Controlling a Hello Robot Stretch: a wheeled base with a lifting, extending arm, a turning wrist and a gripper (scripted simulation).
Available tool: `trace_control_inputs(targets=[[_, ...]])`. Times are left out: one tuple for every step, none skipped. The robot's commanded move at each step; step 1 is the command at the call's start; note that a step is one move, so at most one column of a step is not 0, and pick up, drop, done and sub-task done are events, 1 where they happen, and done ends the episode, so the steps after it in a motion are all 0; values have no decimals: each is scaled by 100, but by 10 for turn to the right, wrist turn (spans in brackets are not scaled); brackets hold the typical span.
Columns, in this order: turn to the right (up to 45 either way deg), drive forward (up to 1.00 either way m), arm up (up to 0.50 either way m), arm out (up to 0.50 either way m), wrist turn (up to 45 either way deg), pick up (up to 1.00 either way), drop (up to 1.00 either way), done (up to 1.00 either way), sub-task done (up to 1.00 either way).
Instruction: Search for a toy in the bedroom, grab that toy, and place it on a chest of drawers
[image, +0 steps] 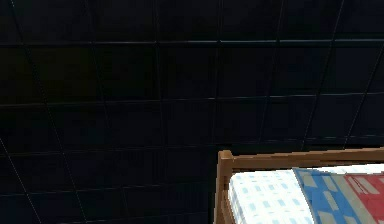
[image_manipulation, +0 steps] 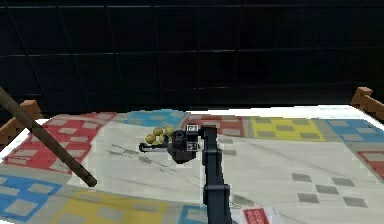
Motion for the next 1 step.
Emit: trace_control_inputs(targets=[[0,0,20,0,0,0,0,0,0]])
